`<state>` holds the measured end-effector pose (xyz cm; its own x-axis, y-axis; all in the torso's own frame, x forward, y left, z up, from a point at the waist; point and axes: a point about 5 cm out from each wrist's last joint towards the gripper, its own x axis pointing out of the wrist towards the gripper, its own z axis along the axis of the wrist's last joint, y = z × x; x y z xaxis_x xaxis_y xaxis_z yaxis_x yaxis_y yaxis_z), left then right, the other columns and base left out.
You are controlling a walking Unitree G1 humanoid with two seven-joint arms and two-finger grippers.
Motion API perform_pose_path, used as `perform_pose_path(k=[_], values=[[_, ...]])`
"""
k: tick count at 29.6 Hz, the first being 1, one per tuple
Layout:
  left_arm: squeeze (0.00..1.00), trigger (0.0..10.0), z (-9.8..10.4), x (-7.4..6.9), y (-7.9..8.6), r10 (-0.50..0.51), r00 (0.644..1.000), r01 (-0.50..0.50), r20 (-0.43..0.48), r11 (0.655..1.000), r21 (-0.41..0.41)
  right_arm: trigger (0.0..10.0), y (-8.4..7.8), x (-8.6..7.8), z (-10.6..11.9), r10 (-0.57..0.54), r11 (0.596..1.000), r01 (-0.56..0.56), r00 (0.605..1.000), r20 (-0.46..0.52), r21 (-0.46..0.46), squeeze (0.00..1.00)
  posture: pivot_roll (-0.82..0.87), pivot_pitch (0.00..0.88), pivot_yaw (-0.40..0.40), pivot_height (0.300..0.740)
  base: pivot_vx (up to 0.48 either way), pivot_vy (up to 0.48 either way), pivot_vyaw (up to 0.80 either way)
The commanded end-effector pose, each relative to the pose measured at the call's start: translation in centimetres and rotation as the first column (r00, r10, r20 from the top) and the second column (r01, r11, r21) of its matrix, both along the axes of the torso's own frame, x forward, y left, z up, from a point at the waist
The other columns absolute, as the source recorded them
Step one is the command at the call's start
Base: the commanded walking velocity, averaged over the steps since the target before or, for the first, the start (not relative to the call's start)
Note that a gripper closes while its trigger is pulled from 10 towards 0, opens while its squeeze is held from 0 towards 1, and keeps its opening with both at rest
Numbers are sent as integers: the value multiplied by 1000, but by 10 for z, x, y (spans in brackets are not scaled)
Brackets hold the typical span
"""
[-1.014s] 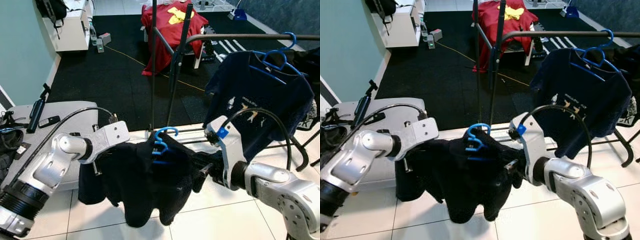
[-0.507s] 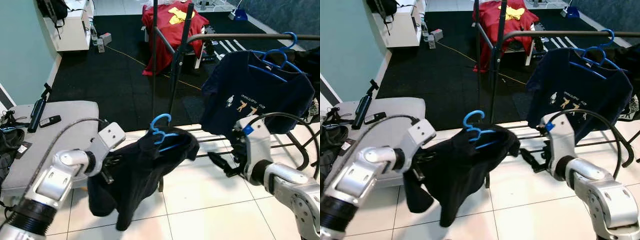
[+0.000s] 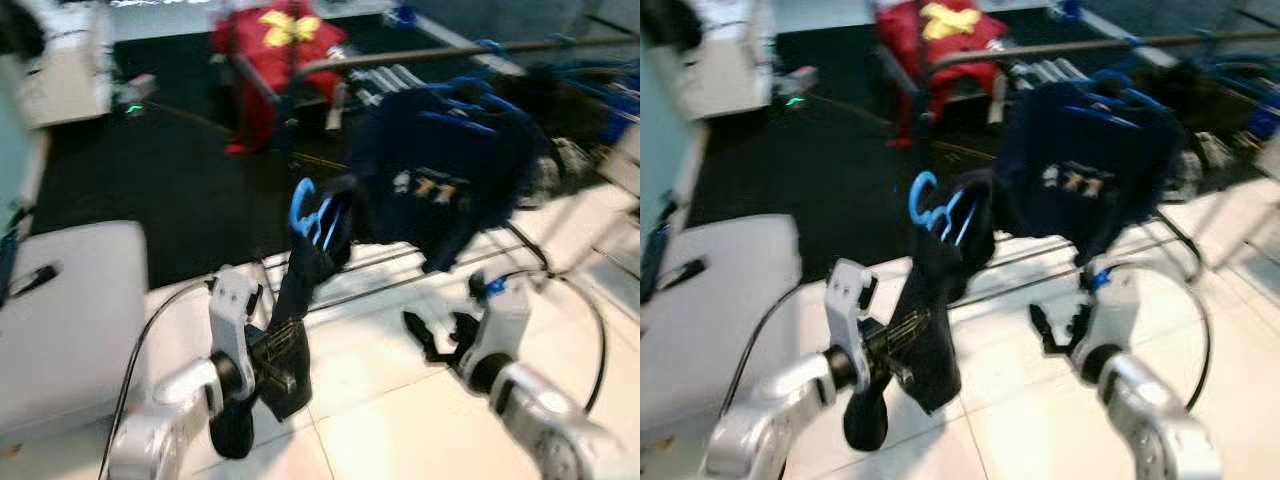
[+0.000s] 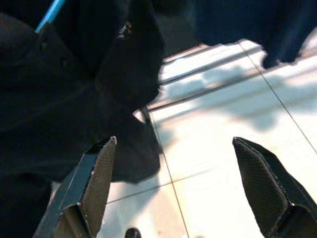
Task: Hang hanger
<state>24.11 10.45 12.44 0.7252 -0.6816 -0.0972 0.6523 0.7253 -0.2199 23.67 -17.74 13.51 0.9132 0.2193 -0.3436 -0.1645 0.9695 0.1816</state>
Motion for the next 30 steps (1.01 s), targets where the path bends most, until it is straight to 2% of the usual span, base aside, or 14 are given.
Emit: perform_pose_path(k=[1, 3, 4, 8, 10, 16, 21, 23, 30], values=[[0, 10000, 9, -9, -4, 9, 998, -9, 55, 1000, 6, 10000, 9, -4, -4, 6, 1000, -6, 1000, 24, 2, 0, -48, 155, -10, 740, 0, 0, 0], [0, 10000, 10, -10, -5, 25, 998, -25, 57, 1000, 9, 10000, 12, -5, -7, 6, 1000, -6, 1000, 19, -4, 0, -44, 153, -13, 740, 0, 0, 0], [0, 10000, 12, -8, -5, 70, 995, -72, 72, 997, 29, 10000, 14, -6, -10, 6, 1000, -6, 1000, 16, -14, 0, -43, 151, -16, 740, 0, 0, 0], [0, 10000, 13, -6, -5, 104, 991, -108, 79, 993, 42, 10000, 14, -5, -11, 2, 1000, -2, 1000, 21, -12, 0, -43, 151, -16, 740, 0, 0, 0], [0, 10000, 13, 0, -4, 163, 984, -167, 75, 984, 58, 10000, 13, -4, -11, -5, 1000, 5, 1000, 29, -11, 0, -48, 144, -17, 740, 0, -390, 0], [0, 10000, 15, 4, -6, 226, 971, -231, 73, 970, 78, 10000, 16, -4, -12, 4, 999, -2, 999, 52, -42, 0, -49, 136, -15, 740, 0, -465, 0], [0, 10000, 13, 8, -3, 279, 957, -287, 74, 946, 152, 10000, 21, -5, -9, 45, 998, -39, 993, 107, -56, 0, -49, 128, -10, 740, 0, -480, 0], [0, 10000, 11, 8, -3, 298, 952, -306, 68, 936, 176, 10000, 25, -7, -9, 81, 995, -73, 989, 122, -67, 0, -49, 128, -10, 740, 0, -480, 794], [0, 10000, 8, 10, -1, 346, 936, -350, 57, 917, 193, 10000, 27, -7, -12, 105, 993, -97, 987, 120, -72, 0, -46, 112, -16, 740, 0, -480, 794]])
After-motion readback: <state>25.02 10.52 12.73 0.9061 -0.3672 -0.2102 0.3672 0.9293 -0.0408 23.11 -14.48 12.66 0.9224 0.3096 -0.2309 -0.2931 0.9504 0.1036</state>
